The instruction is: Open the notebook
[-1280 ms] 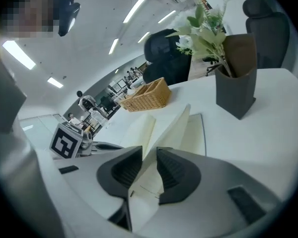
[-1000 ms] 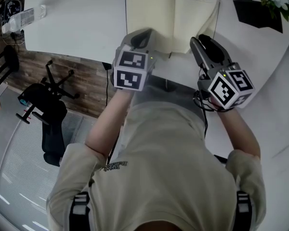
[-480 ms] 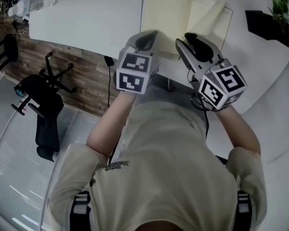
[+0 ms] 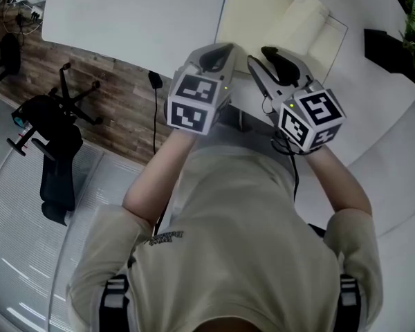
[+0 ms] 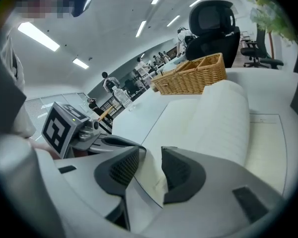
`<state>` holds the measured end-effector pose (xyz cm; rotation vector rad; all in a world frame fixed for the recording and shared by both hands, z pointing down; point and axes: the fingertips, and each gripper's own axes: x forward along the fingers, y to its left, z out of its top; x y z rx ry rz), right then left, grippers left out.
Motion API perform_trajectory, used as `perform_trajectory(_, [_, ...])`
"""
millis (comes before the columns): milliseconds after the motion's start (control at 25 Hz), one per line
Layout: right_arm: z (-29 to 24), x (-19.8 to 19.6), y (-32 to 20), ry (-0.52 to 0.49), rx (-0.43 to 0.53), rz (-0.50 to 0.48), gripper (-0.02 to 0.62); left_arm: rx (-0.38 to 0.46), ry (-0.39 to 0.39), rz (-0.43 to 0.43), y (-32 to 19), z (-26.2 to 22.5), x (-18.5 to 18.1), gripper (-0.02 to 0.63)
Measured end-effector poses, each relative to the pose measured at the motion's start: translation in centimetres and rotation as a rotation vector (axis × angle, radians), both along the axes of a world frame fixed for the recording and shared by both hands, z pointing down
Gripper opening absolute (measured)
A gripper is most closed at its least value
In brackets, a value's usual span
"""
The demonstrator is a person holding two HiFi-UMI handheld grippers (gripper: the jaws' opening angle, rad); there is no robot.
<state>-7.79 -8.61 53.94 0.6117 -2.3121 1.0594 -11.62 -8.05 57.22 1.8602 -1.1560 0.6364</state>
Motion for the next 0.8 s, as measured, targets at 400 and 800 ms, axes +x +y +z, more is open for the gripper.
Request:
perform_trajectory(400, [0.8,2.2,-2.6,-0.110,-0.066,0.308,0.041,0.011,0.025,0.025,0.2,0.0,1.1,0.000])
perform_trajectory(800, [1.3,2.0,-2.0,-0.185,-0.174,0.334,0.015,-0.009,0.027,0.169,1.1,1.1,6.0,0.000])
